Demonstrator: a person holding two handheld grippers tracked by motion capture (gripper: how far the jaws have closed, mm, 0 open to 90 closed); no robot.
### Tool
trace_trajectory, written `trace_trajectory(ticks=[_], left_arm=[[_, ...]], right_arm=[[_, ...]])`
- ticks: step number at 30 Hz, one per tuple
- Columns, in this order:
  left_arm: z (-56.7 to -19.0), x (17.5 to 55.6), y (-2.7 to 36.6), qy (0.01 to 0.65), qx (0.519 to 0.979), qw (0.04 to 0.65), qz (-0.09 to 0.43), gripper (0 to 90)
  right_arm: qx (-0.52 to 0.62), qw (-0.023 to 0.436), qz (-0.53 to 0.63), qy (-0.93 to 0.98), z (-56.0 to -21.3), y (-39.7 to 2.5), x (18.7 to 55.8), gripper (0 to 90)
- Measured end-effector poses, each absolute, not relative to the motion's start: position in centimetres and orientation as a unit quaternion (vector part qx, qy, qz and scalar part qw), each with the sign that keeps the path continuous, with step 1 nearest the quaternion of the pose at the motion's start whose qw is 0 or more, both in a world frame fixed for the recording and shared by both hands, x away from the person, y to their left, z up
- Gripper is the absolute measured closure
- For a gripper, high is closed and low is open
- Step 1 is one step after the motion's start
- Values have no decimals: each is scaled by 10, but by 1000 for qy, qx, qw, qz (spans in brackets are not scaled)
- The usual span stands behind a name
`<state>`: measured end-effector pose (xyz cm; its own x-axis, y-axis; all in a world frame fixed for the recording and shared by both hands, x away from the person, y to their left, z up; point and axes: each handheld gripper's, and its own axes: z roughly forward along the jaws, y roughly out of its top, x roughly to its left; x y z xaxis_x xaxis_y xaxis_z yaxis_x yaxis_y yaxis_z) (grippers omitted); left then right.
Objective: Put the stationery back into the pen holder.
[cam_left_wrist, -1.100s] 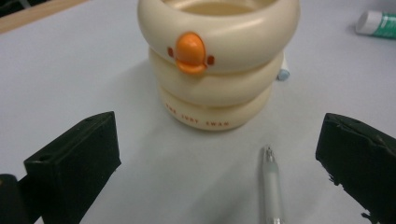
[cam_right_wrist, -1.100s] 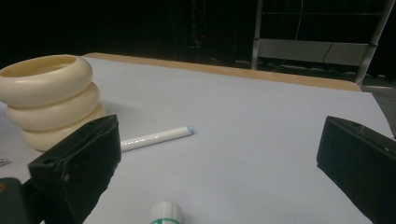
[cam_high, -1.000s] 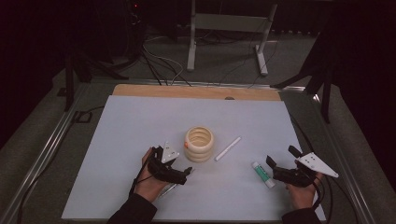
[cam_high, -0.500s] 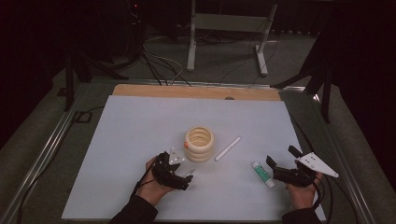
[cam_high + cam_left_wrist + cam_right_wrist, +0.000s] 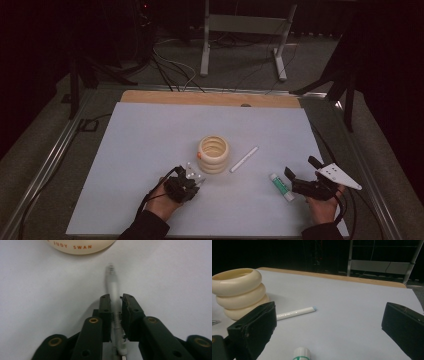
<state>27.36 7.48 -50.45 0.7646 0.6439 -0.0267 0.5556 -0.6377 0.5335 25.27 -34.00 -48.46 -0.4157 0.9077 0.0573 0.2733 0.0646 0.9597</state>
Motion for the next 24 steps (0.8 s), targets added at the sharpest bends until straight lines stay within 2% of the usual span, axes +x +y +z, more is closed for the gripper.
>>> trace_trajectory(ticks=[7, 24], left_arm=[[-505, 276, 82, 337, 895, 285, 64, 805], [-489, 274, 88, 326, 888, 316, 77, 806]], right_arm=[[447, 306, 519, 661, -484, -341, 253, 2], [446, 308, 519, 661, -484, -341, 252, 2]])
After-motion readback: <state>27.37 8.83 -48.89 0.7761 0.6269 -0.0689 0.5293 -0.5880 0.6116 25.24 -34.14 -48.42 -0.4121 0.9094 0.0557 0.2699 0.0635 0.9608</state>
